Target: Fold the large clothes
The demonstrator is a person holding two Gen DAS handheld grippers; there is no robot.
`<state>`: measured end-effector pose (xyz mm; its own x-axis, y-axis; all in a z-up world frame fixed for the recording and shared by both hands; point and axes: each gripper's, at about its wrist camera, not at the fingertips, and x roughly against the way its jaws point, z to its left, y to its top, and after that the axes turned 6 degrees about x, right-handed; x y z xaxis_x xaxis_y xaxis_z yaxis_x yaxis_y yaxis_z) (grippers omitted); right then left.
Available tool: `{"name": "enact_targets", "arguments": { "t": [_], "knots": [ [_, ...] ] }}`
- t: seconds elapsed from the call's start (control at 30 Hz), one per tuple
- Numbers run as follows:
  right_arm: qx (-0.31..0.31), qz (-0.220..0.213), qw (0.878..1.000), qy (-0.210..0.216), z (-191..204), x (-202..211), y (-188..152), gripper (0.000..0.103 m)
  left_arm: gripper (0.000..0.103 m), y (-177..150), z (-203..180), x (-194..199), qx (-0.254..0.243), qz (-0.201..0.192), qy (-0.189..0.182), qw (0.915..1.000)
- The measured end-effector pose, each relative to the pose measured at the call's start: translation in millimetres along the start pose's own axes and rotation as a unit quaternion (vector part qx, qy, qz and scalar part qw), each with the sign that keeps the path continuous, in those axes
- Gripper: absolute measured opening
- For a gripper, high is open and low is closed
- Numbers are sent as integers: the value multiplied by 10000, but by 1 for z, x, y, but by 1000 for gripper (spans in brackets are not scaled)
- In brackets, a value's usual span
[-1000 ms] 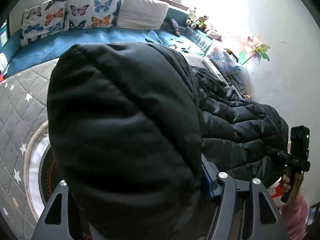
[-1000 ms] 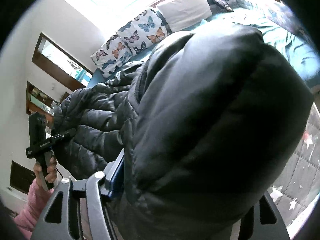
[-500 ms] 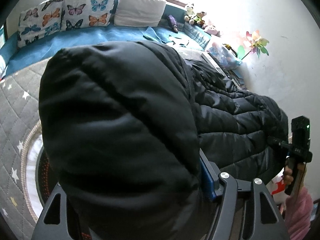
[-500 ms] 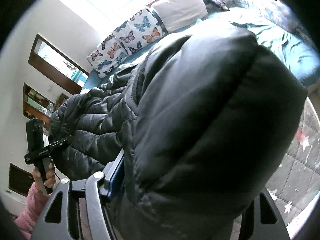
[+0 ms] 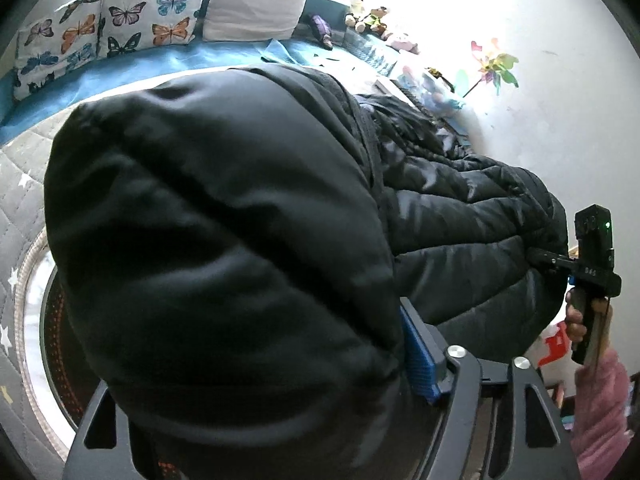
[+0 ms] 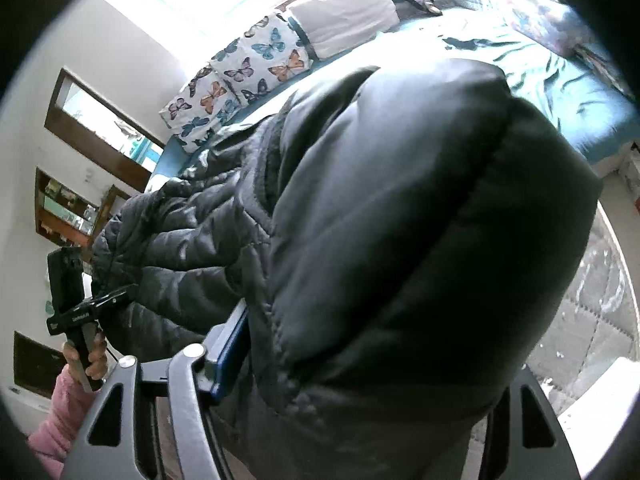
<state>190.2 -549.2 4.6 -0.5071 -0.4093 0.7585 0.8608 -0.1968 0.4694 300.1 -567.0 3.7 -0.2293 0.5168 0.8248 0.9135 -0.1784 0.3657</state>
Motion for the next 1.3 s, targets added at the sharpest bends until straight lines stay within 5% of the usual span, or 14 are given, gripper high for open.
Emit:
{"name": "enact_targets", "arguments": {
  "t": [0.17, 0.43, 0.67, 0.9, 1.07, 1.3],
  "knots": [
    [-128, 14, 9999, 54, -3, -2, 8, 88, 93, 5, 25, -7, 365, 129, -245, 9989],
    [71, -85, 9969, -782, 2, 31, 3, 88, 93, 11, 49, 21, 566, -111, -323, 9978],
    [675, -599, 9770, -1930, 34, 74, -9, 88, 93, 6, 64, 79, 519, -823, 75, 9952],
    [1028, -893, 9734, -1840, 66, 57, 4, 88, 93, 8, 32, 121, -159, -1451, 296, 9889],
    [970, -894, 9741, -1837, 72, 15, 31, 88, 80, 16, -14, 87, -734, -1258, 365, 9887],
    [763, -680, 9695, -2229, 53, -27, 54, 88, 57, 34, -1, 28, -382, -809, 261, 9956]
  ]
}}
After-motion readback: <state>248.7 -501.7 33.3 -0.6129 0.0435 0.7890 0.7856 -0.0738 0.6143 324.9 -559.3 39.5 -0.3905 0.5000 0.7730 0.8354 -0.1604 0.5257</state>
